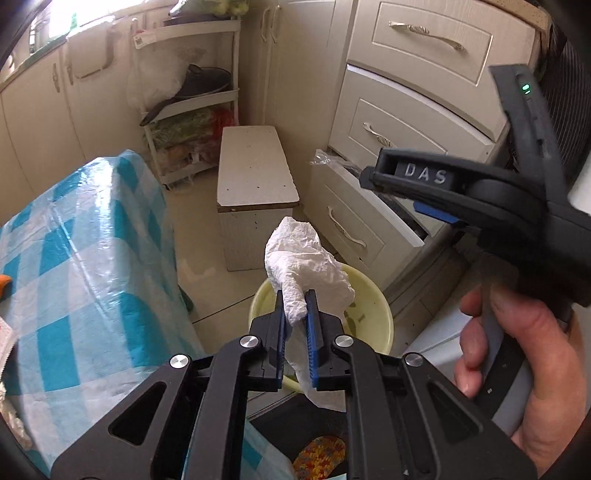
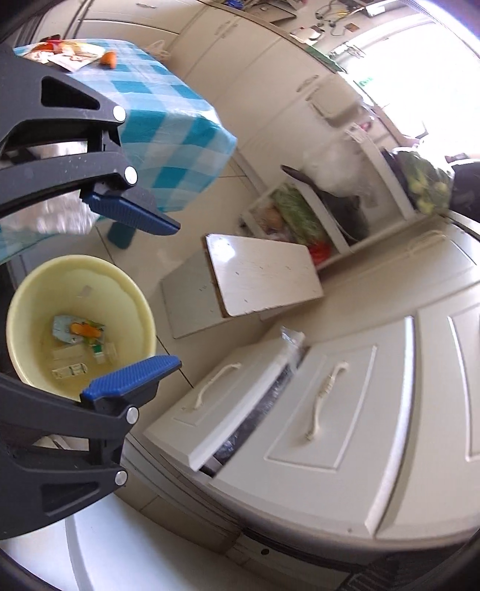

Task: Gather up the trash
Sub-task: 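Carry the peel and tissue to the yellow bucket and open both grippers, then return both tools to the table and grasp another orange peel with the left gripper, then grasp the crumpled white tissue with the right gripper while the left gripper holds the peel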

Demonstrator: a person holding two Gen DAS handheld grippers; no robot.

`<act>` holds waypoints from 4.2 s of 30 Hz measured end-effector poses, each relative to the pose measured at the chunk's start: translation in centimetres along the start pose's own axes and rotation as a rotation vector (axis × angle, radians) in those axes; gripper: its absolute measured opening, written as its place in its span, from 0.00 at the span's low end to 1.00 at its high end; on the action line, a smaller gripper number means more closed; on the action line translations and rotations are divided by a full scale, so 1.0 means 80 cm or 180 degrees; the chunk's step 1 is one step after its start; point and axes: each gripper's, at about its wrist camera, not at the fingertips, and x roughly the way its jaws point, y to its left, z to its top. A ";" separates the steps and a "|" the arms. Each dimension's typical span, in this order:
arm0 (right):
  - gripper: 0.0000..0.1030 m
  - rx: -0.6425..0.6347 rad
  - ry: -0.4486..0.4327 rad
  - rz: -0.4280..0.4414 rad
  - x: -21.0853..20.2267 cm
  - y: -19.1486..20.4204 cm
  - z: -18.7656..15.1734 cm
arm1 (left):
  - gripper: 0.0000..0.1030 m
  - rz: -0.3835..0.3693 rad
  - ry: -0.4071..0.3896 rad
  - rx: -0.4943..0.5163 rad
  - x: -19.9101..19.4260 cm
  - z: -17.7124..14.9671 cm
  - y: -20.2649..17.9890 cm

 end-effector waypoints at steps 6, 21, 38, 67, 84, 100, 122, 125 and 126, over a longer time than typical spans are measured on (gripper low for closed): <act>0.65 0.0089 -0.0208 -0.0064 -0.012 -0.010 0.008 | 0.47 0.0009 0.0161 -0.0017 0.037 0.009 -0.016; 0.70 -0.0160 -0.0343 -0.0041 -0.023 0.010 0.007 | 0.73 0.0289 -0.0221 -0.0115 -0.032 -0.010 0.025; 0.78 -0.0722 -0.0657 -0.0007 -0.050 0.076 -0.006 | 0.90 0.0698 -0.0684 -0.0014 -0.149 -0.046 0.066; 0.78 -0.1693 -0.0666 0.0348 -0.075 0.230 -0.064 | 0.93 0.1076 -0.0789 -0.0459 -0.247 -0.111 0.198; 0.78 -0.2186 -0.0572 0.0519 -0.076 0.281 -0.098 | 0.92 0.1310 -0.0610 -0.1304 -0.269 -0.190 0.365; 0.79 -0.3094 -0.0195 0.0867 -0.056 0.351 -0.167 | 0.74 0.1225 -0.0344 -0.1170 -0.221 -0.180 0.373; 0.79 -0.3236 0.0096 0.1088 -0.051 0.364 -0.188 | 0.19 0.0892 -0.0257 -0.1654 -0.252 -0.209 0.408; 0.79 -0.3286 0.0161 0.1155 -0.052 0.371 -0.196 | 0.14 0.0543 -0.0374 -0.1870 -0.271 -0.217 0.417; 0.79 -0.3321 0.0172 0.1164 -0.053 0.373 -0.199 | 0.14 0.0452 -0.0421 -0.1935 -0.278 -0.220 0.420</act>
